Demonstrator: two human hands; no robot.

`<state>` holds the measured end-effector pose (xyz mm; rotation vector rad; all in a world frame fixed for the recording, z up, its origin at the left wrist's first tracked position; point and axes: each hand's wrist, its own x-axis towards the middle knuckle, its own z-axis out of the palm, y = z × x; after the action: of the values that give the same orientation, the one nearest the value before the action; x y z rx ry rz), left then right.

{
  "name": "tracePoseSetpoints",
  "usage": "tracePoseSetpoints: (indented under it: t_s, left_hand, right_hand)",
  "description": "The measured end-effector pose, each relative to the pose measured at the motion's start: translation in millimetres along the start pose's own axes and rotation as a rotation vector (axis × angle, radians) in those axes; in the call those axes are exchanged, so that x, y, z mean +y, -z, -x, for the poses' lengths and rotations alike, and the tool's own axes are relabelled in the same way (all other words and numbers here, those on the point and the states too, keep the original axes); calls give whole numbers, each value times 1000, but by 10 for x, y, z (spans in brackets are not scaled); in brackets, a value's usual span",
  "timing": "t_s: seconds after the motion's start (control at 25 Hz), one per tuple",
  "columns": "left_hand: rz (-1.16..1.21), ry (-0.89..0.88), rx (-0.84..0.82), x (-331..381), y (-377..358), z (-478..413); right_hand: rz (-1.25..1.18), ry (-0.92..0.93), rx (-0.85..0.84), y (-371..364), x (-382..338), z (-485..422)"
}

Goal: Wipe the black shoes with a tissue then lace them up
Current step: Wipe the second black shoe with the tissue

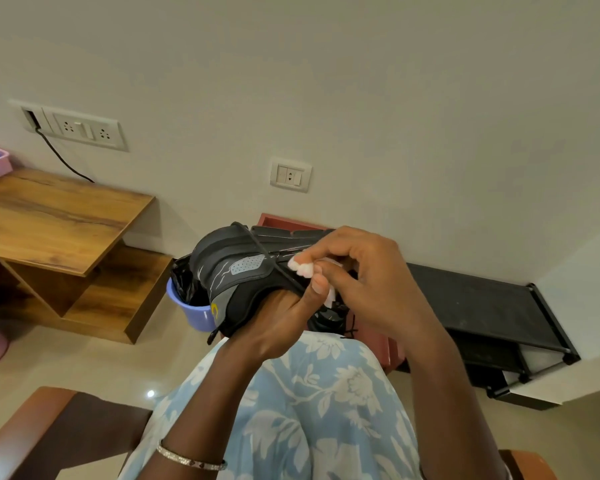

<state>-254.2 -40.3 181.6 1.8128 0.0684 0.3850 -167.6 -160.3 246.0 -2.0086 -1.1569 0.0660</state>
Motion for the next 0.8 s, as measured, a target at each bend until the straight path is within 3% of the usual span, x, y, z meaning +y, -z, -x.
tracePoseSetpoints:
  t_s: [0.2, 0.36, 0.56, 0.68, 0.8]
  left_hand:
    - [-61, 146, 26, -44, 41, -40]
    - [-114, 120, 2, -12, -27, -21]
    - [-51, 90, 21, 9, -23, 8]
    - [-73, 64, 30, -11, -3, 19]
    - [-138, 145, 37, 3, 36, -10]
  right_hand:
    - [78, -134, 336, 217, 170, -75]
    - [348, -120, 219, 19, 159, -235]
    - [169, 83, 11, -235, -118, -230]
    - [126, 57, 118, -156, 36, -215]
    - [235, -96, 302, -2, 252, -160]
